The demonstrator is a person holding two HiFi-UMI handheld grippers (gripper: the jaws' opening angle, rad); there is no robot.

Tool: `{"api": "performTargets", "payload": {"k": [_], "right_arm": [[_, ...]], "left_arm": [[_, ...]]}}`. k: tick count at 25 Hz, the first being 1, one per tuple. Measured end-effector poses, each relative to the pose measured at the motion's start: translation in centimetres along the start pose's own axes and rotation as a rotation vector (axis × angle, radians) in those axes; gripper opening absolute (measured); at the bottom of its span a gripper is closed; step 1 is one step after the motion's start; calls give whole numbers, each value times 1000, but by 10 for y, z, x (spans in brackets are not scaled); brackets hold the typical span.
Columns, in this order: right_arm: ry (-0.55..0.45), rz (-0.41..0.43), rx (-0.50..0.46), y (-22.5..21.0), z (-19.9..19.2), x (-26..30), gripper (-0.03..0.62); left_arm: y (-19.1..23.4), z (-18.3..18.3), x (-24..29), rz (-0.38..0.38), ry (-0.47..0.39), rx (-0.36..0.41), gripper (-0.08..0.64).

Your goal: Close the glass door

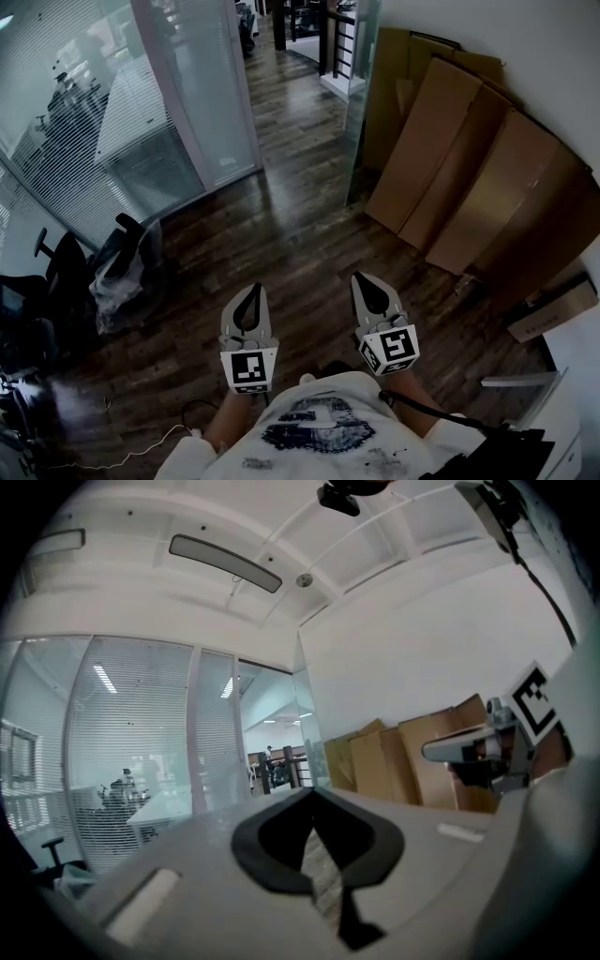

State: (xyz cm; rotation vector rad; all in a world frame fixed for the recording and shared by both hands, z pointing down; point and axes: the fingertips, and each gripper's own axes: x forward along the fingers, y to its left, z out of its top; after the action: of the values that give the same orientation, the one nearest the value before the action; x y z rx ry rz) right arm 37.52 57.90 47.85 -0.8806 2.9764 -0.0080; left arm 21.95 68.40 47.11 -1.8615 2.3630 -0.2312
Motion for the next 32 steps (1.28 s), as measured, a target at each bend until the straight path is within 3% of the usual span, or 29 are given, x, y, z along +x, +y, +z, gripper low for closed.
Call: {"api": "performTargets", "payload": {"k": [7,18,24,32], "right_arm": [[3,-30,-14,11,11,-14,8],[2,0,19,-6,-5,8,8],[6,0,53,-29,-12,34,6],[10,3,59,-105,-14,90,6]], "left_arm": [[4,6,-19,-22,-5,-13,3],[-2,-5,17,-55,14,-15,3],[-4,-8,55,-75,38,-9,3],[-29,2,150,-106,44,17,3]]}}
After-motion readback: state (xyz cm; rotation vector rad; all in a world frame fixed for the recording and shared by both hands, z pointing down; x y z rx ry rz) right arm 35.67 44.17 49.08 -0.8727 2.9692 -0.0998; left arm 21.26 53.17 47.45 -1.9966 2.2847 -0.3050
